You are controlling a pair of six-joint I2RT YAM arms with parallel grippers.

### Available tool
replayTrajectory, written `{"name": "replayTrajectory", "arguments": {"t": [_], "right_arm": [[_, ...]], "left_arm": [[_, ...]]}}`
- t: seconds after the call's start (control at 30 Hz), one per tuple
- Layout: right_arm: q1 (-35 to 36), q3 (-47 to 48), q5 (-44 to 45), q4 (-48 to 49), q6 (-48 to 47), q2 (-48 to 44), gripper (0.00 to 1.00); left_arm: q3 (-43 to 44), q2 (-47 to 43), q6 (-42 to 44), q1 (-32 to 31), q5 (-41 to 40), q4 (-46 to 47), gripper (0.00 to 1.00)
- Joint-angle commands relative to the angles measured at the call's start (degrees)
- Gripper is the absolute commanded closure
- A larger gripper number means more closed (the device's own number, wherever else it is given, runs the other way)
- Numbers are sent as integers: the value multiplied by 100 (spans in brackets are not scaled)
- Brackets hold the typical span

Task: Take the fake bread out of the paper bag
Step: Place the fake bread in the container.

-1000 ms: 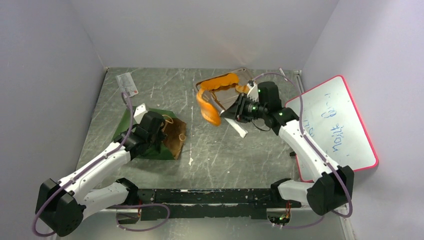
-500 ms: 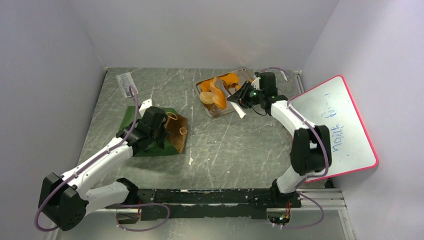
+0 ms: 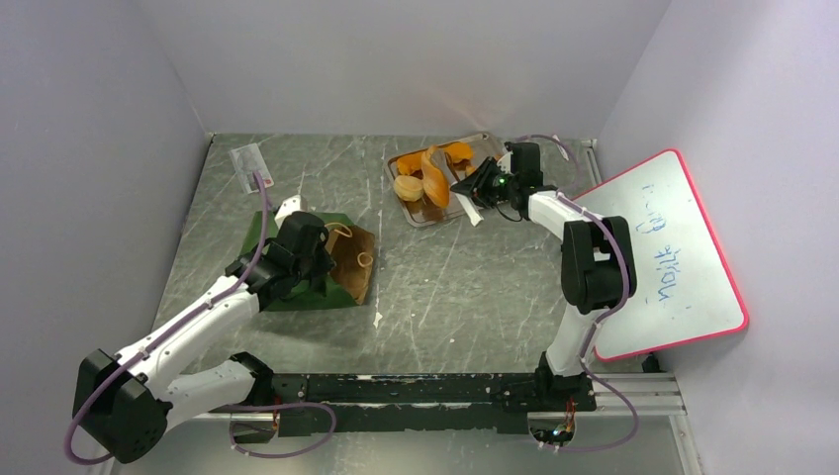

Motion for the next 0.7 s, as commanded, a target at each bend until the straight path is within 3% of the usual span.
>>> {"name": "replayTrajectory", "arguments": {"t": [0.0, 0.17, 0.67], "right_arm": [[-47, -244, 48, 418, 166, 34, 77], [-68, -468, -56, 515, 240, -39, 65], [-293, -998, -58, 674, 508, -694, 62]], "left_arm": [[-69, 30, 55, -21, 272, 302, 93], [-49, 144, 58, -14, 358, 430, 93], [-51, 204, 59, -38, 410, 580, 93]]}}
